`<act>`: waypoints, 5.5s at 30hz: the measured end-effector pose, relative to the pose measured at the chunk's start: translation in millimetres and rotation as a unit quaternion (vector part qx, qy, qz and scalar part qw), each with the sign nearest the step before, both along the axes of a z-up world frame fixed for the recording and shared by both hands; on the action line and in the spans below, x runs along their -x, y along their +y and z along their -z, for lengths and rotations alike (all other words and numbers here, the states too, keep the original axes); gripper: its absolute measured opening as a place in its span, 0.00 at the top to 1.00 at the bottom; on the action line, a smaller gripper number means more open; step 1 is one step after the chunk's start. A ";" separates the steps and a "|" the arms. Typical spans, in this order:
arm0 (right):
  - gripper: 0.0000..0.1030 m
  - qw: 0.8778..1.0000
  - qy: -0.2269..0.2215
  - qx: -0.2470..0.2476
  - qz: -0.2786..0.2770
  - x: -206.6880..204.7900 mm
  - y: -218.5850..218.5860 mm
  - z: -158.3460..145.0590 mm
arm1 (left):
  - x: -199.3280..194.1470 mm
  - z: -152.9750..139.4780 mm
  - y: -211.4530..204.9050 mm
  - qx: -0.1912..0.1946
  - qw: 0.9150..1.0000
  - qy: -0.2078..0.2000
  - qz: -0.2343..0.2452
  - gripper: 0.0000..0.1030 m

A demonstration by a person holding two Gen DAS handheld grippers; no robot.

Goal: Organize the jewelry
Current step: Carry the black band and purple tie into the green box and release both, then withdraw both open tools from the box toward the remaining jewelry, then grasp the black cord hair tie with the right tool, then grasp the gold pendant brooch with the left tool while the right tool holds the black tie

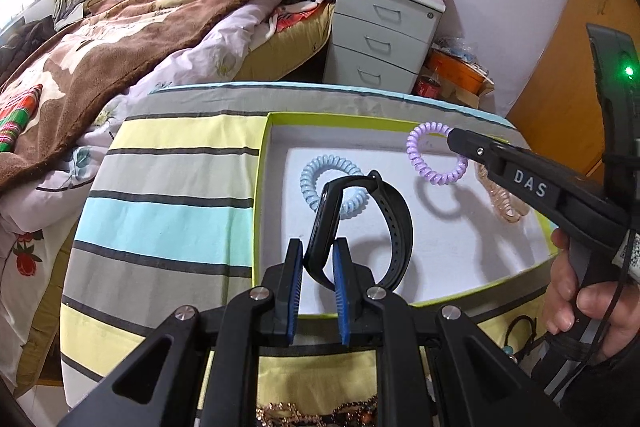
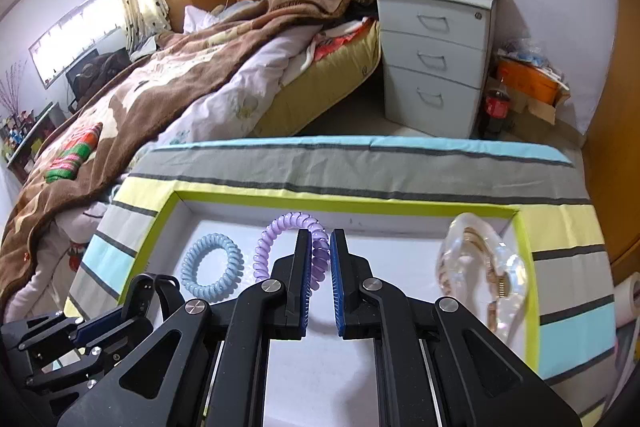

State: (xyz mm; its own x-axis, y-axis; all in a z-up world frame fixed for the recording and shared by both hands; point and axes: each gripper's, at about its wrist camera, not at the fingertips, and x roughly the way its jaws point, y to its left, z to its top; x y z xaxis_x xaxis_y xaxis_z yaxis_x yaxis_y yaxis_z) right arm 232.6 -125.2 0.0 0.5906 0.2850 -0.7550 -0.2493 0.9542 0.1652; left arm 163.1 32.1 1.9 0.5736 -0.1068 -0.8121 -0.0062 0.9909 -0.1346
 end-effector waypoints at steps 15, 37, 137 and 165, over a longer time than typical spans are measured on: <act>0.91 1.000 0.015 0.015 -0.004 -11.1 11.3 16.8 | -13.5 19.4 5.1 0.002 1.000 0.030 -0.008 0.85; 0.91 0.999 0.026 0.023 0.003 -17.2 9.4 26.5 | -15.4 20.6 2.5 -0.005 0.999 0.030 -0.009 0.84; 0.58 0.992 0.013 0.077 0.096 166.4 -63.4 33.9 | 127.2 9.0 44.6 0.051 0.998 -0.045 -0.011 0.39; 0.94 0.991 -0.039 0.017 0.127 190.4 -103.7 0.8 | 120.5 26.8 37.1 0.046 0.999 -0.001 -0.003 0.39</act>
State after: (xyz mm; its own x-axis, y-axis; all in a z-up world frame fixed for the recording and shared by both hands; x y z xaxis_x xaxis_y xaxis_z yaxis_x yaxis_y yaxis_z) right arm 42.2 -228.9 -0.7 0.6970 0.0949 -0.7108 -0.0121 0.9926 0.1207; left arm 42.6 69.1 -24.9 0.5762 -0.1774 -0.7978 -0.0112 0.9743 -0.2248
